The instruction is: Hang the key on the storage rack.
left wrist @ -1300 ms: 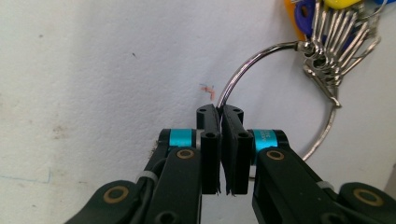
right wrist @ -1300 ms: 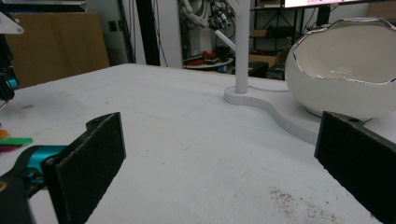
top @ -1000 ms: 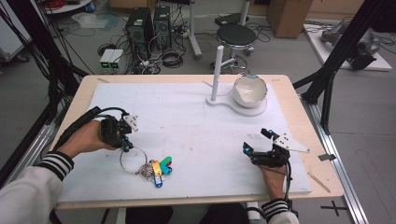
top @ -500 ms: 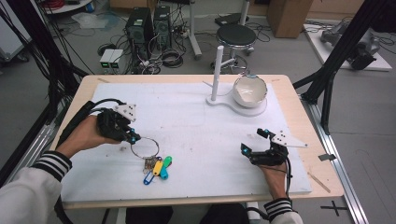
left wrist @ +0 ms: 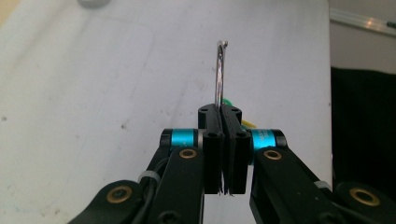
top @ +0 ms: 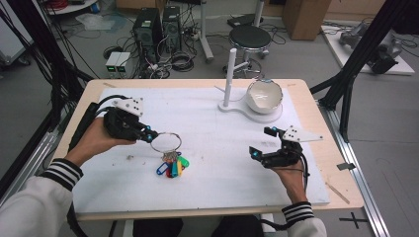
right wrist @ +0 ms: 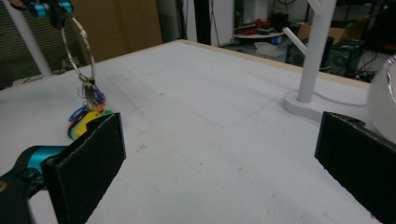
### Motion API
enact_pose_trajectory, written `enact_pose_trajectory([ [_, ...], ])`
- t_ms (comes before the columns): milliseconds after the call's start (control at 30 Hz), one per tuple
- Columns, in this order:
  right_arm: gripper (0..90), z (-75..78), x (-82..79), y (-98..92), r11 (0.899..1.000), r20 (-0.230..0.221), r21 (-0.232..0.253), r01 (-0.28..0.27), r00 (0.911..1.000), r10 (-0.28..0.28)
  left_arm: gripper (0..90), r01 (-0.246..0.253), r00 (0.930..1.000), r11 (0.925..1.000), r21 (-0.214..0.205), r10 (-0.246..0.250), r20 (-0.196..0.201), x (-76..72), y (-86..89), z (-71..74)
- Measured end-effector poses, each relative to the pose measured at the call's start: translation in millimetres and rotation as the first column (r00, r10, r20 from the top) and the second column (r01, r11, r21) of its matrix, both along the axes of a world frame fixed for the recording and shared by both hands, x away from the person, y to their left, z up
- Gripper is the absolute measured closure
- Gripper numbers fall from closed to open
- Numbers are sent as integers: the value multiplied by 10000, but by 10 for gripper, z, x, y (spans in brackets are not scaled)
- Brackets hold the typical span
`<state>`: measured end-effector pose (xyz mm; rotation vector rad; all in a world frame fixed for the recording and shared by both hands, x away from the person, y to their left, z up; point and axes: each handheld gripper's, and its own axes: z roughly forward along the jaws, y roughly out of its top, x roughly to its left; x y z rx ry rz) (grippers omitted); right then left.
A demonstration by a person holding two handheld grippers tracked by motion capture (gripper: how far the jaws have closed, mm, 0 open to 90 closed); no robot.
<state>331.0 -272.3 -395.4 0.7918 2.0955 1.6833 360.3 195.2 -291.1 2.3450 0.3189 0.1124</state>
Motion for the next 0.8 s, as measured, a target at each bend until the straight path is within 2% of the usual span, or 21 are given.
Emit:
enact_pose_trajectory([
  [133,13,122,31,80,9993,85,-150,-342,9994,343,875,133,9996,9984,-549,-119,250,-8,-36,66],
  [167,13,152,41,95,9988,92,-165,-453,9989,454,875,107,9996,9969,-778,-86,280,-13,-48,73],
  [367,13,336,95,184,9955,268,-195,-928,9953,933,875,343,9979,9887,-1462,-257,603,-16,-91,135],
  [433,13,397,109,216,9938,224,-173,-1094,9937,1098,875,444,9974,9835,-1755,-337,639,-10,-103,150],
  [467,13,425,126,229,9932,363,-228,-1143,9927,1151,876,472,9970,9809,-1885,-348,686,-11,-112,156],
  [567,13,505,173,283,9894,75,-168,-1443,9895,1444,875,667,9959,9727,-2222,-514,740,-8,-155,164],
  [633,13,548,204,323,9856,80,-156,-1684,9857,1685,875,700,9959,9672,-2440,-539,720,-7,-180,161],
  [800,13,654,250,456,9735,62,-255,-2272,9738,2274,875,800,9959,9435,-3215,-621,653,24,-221,123],
])
